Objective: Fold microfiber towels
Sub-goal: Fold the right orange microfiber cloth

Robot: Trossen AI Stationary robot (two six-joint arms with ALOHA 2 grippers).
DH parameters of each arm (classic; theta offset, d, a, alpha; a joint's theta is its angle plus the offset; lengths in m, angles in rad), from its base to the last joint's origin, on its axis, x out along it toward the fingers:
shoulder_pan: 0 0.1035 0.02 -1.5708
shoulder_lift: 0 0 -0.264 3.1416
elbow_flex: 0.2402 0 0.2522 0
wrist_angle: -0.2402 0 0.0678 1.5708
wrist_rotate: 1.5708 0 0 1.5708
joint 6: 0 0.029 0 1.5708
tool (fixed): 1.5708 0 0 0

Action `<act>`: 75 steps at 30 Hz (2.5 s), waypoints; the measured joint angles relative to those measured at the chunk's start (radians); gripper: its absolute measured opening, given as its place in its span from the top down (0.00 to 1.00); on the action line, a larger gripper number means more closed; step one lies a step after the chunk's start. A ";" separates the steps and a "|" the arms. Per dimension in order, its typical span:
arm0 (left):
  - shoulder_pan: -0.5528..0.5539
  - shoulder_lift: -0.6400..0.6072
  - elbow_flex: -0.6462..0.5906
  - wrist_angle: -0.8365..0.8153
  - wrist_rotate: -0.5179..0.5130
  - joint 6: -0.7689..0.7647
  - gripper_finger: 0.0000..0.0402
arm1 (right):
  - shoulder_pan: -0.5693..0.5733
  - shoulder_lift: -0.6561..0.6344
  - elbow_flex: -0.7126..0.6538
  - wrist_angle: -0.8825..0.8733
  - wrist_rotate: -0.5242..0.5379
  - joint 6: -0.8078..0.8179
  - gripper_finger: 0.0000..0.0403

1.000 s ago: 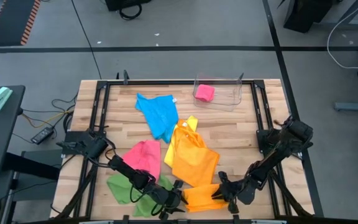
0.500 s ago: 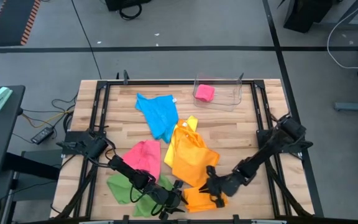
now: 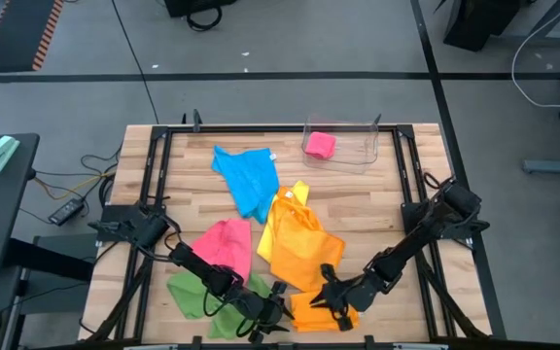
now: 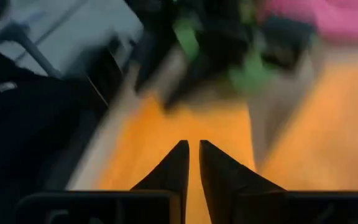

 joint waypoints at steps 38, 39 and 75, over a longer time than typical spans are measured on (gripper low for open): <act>0.000 0.000 0.000 -0.003 0.000 -0.002 0.56 | 0.018 0.172 0.169 -0.116 -0.177 0.001 0.88; 0.000 0.000 0.000 -0.003 0.000 -0.002 0.57 | 0.018 0.190 0.170 -0.100 -0.184 0.026 0.88; -0.002 0.000 0.000 0.002 0.000 -0.004 0.58 | 0.160 -0.029 0.175 -0.538 -0.176 0.425 0.88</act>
